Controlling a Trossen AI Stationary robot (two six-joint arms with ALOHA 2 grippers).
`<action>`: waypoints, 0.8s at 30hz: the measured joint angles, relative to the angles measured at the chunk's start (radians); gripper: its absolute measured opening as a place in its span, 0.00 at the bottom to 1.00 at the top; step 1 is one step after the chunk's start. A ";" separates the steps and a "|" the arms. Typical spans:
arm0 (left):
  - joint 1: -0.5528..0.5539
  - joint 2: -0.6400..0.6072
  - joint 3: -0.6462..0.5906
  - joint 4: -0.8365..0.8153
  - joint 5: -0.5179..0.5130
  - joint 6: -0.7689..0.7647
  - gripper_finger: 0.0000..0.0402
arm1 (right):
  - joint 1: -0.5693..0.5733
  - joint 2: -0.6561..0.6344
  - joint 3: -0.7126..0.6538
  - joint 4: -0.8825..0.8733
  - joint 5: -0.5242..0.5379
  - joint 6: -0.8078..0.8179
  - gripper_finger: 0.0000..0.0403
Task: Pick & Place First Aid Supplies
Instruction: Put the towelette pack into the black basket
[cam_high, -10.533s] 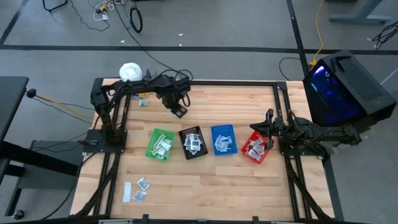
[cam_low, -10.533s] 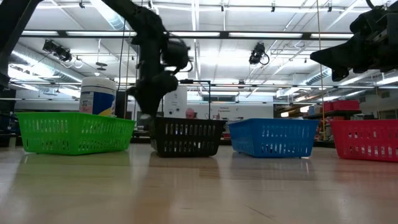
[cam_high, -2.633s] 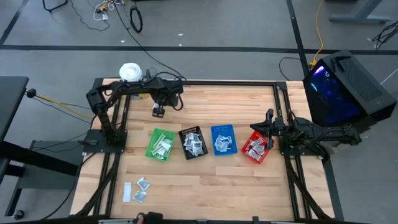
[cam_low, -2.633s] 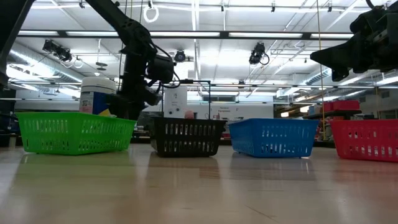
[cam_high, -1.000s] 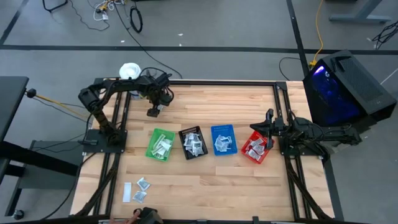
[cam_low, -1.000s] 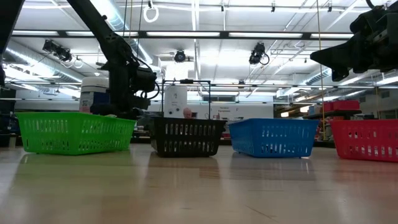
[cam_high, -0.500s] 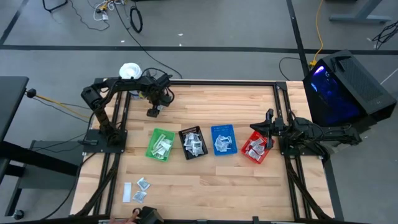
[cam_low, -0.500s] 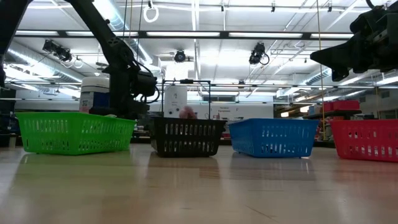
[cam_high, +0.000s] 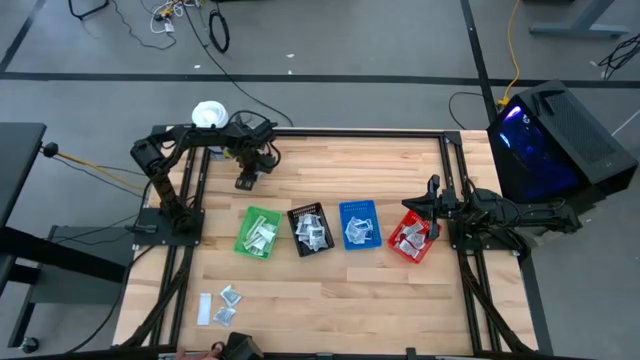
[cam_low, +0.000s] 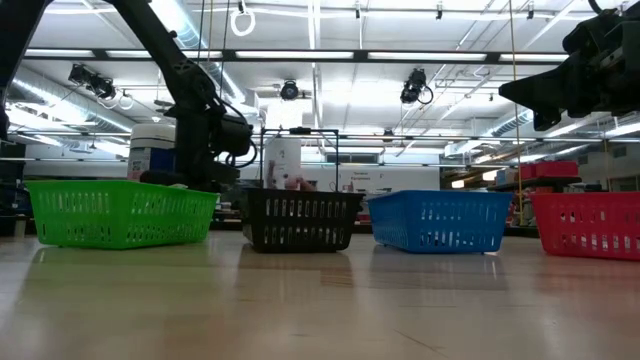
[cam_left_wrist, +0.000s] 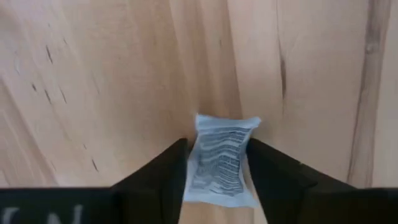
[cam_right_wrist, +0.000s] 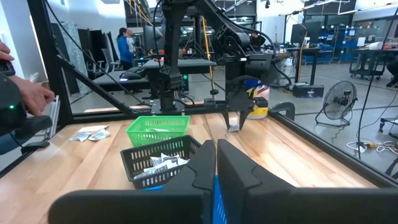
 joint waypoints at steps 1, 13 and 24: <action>-0.003 0.000 0.000 0.001 -0.002 0.000 0.42 | 0.000 0.000 0.000 0.000 0.000 0.000 0.06; -0.019 0.000 0.000 0.005 -0.014 -0.003 0.37 | 0.000 0.000 0.000 0.000 0.000 0.000 0.06; -0.046 -0.060 0.000 -0.003 -0.112 -0.027 0.39 | 0.000 0.000 0.000 0.000 0.000 0.000 0.06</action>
